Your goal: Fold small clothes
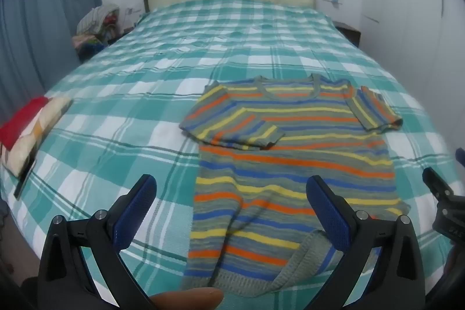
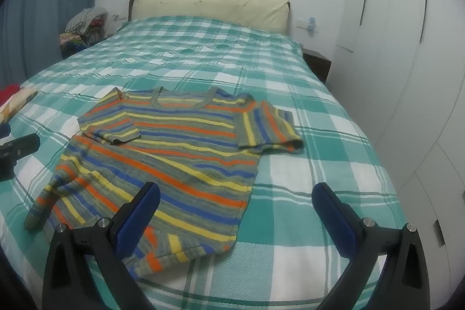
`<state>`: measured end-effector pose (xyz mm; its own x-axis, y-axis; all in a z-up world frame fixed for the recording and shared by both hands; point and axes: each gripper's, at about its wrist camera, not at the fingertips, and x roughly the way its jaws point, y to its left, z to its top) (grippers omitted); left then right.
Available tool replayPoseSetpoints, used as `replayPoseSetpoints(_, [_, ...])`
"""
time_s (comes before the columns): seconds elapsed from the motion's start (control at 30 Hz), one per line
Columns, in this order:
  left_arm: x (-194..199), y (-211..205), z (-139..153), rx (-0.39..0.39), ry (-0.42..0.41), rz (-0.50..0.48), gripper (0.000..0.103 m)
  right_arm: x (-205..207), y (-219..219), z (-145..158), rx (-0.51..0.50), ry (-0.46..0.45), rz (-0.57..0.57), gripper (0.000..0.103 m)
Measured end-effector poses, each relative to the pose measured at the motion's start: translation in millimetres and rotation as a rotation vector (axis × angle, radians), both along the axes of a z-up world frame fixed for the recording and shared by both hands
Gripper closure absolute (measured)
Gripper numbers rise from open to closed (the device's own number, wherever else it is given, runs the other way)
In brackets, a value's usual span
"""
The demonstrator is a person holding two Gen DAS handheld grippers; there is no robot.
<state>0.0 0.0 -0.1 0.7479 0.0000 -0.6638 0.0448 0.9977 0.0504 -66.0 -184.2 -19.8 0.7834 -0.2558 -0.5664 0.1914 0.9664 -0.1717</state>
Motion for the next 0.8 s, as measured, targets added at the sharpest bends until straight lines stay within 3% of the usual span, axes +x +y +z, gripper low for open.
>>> replayPoseSetpoints(0.5, [3,4,-10,0.021,0.028,-0.008,0.000,1,1,1,-0.001,0.007,-0.014,0.000])
replayPoseSetpoints(0.67, [4,-10,-12,0.101,0.044,-0.038,0.000,2,-7,-6,-0.016,0.006,-0.039,0.000])
replayPoseSetpoints(0.8, [6,-11,-16,0.118,0.072,-0.040,0.000,2,-9,-1,-0.025,0.015,-0.059,0.000])
